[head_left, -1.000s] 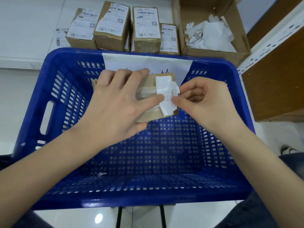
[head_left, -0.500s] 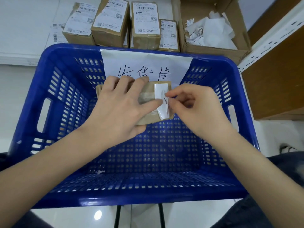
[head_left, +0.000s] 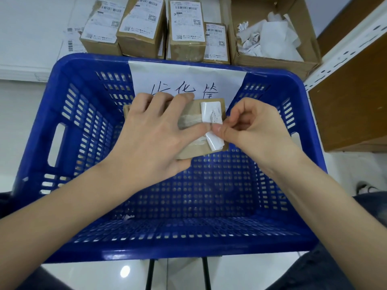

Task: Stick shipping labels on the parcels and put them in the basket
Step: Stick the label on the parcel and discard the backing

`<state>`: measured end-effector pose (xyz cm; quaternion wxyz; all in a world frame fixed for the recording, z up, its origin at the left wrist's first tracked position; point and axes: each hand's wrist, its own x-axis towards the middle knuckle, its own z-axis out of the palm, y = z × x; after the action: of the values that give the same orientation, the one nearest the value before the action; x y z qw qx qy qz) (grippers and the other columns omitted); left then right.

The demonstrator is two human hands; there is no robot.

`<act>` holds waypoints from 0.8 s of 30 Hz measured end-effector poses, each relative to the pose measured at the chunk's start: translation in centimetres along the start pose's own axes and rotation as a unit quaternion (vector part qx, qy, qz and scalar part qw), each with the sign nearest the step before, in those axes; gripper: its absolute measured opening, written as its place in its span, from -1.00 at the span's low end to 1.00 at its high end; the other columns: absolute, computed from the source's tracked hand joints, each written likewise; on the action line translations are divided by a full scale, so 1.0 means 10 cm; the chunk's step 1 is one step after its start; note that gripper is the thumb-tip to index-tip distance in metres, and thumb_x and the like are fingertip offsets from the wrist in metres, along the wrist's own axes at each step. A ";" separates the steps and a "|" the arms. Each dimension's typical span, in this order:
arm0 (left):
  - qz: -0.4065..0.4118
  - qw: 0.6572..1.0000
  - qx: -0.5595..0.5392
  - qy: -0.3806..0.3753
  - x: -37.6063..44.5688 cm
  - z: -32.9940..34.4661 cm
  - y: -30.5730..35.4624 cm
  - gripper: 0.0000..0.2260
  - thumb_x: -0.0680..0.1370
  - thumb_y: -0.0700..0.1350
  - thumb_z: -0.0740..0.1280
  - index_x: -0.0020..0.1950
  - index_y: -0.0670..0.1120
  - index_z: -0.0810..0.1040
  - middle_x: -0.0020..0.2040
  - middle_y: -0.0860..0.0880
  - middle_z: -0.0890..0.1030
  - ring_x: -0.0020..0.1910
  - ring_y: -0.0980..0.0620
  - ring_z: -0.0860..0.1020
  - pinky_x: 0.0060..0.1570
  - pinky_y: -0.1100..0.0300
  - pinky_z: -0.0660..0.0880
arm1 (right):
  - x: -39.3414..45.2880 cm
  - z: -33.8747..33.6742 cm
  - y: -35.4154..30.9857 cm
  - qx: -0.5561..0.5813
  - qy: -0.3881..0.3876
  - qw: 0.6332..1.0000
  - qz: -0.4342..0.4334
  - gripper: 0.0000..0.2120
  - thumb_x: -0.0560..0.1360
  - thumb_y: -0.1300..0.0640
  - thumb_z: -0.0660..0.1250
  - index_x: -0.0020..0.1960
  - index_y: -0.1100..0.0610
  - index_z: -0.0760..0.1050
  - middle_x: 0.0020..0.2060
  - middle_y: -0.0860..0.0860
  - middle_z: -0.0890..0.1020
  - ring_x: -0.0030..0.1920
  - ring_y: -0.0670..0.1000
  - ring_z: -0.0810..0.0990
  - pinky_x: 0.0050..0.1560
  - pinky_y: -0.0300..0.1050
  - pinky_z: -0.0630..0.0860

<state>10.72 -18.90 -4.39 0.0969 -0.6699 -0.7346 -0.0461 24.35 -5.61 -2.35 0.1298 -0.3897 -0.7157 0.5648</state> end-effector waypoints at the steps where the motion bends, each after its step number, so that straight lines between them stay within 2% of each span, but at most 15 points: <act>1: -0.002 1.000 0.002 0.004 0.01 -0.01 -0.01 -0.49 0.29 0.11 0.45 0.22 0.07 0.47 0.27 -0.25 0.49 0.05 -0.29 0.49 -0.04 -0.10 0.26 | 0.00 0.01 -0.01 0.003 0.005 1.000 -0.012 -0.71 0.39 0.30 0.48 -0.27 0.14 0.36 -0.40 0.03 0.56 -0.36 0.03 0.51 -0.31 -0.19 0.50; 4: -0.001 1.000 0.001 0.008 0.01 -0.04 -0.04 -0.53 0.35 0.15 0.34 0.23 0.08 0.46 0.28 -0.24 0.49 0.05 -0.29 0.50 -0.04 -0.10 0.26 | 0.02 0.02 -0.01 0.010 0.000 1.000 -0.030 -0.71 0.40 0.33 0.46 -0.27 0.13 0.35 -0.41 0.03 0.54 -0.37 0.03 0.48 -0.35 -0.20 0.47; 6: -0.002 1.000 -0.003 0.003 0.00 -0.05 -0.05 -0.54 0.36 0.17 0.24 0.24 0.10 0.40 0.28 -0.22 0.48 0.04 -0.27 0.51 -0.04 -0.09 0.30 | 0.02 0.02 0.00 -0.005 -0.011 0.999 -0.040 -0.76 0.43 0.31 0.44 -0.21 0.11 0.39 -0.41 0.03 0.56 -0.36 0.04 0.50 -0.30 -0.18 0.51; 9: -0.009 1.000 -0.011 0.008 -0.01 -0.04 -0.07 -0.48 0.33 0.16 0.38 0.24 0.10 0.37 0.27 -0.22 0.49 0.02 -0.27 0.51 -0.04 -0.10 0.34 | 0.02 0.02 0.01 -0.023 -0.022 0.998 -0.061 -0.84 0.51 0.33 0.33 -0.03 0.11 0.43 -0.33 0.03 0.64 -0.27 0.06 0.62 -0.12 -0.07 0.59; 11: -0.012 1.000 -0.007 0.013 -0.01 -0.05 -0.08 -0.43 0.27 0.12 0.46 0.23 0.09 0.37 0.26 -0.23 0.50 0.02 -0.28 0.51 -0.04 -0.10 0.32 | 0.02 0.01 -0.01 -0.011 -0.034 0.998 -0.051 -0.87 0.53 0.32 0.31 0.04 0.17 0.45 -0.32 0.04 0.65 -0.29 0.03 0.63 -0.12 -0.05 0.60; 14: -0.008 1.000 -0.003 0.010 -0.01 -0.06 -0.06 -0.40 0.23 0.10 0.45 0.22 0.07 0.36 0.27 -0.25 0.49 0.03 -0.29 0.50 -0.04 -0.11 0.26 | 0.04 0.00 -0.03 0.010 -0.043 0.999 -0.029 -0.94 0.51 0.26 0.35 -0.03 0.20 0.50 -0.38 0.05 0.64 -0.34 0.03 0.63 -0.19 -0.02 0.63; 17: -0.003 1.000 0.004 0.010 -0.01 -0.06 -0.05 -0.36 0.20 0.08 0.46 0.23 0.02 0.34 0.27 -0.27 0.48 0.03 -0.29 0.50 -0.03 -0.11 0.26 | 0.06 0.02 -0.02 -0.019 -0.044 0.998 -0.043 -0.96 0.50 0.23 0.38 -0.12 0.18 0.54 -0.36 0.10 0.63 -0.30 0.14 0.64 -0.19 0.05 0.63; 22: 0.002 1.000 0.019 0.006 -0.02 -0.05 -0.04 -0.34 0.17 0.07 0.53 0.18 -0.03 0.36 0.27 -0.28 0.48 0.03 -0.29 0.50 -0.04 -0.10 0.25 | 0.08 0.05 -0.01 -0.039 -0.046 0.996 -0.069 -0.92 0.51 0.17 0.38 -0.16 0.12 0.55 -0.42 -0.04 0.59 -0.38 -0.07 0.58 -0.23 -0.06 0.60; 24: 0.006 1.000 0.016 0.003 -0.02 -0.05 -0.03 -0.36 0.18 0.09 0.53 0.16 -0.03 0.36 0.28 -0.28 0.48 0.03 -0.29 0.50 -0.04 -0.10 0.24 | 0.08 0.04 0.00 -0.044 -0.033 0.995 -0.080 -0.90 0.50 0.20 0.39 -0.19 0.11 0.53 -0.45 -0.09 0.56 -0.37 -0.07 0.56 -0.21 -0.01 0.60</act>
<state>10.51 -19.19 -3.95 0.1101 -0.6722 -0.7312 -0.0360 23.55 -5.31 -2.70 0.1341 -0.3174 -0.7727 0.5332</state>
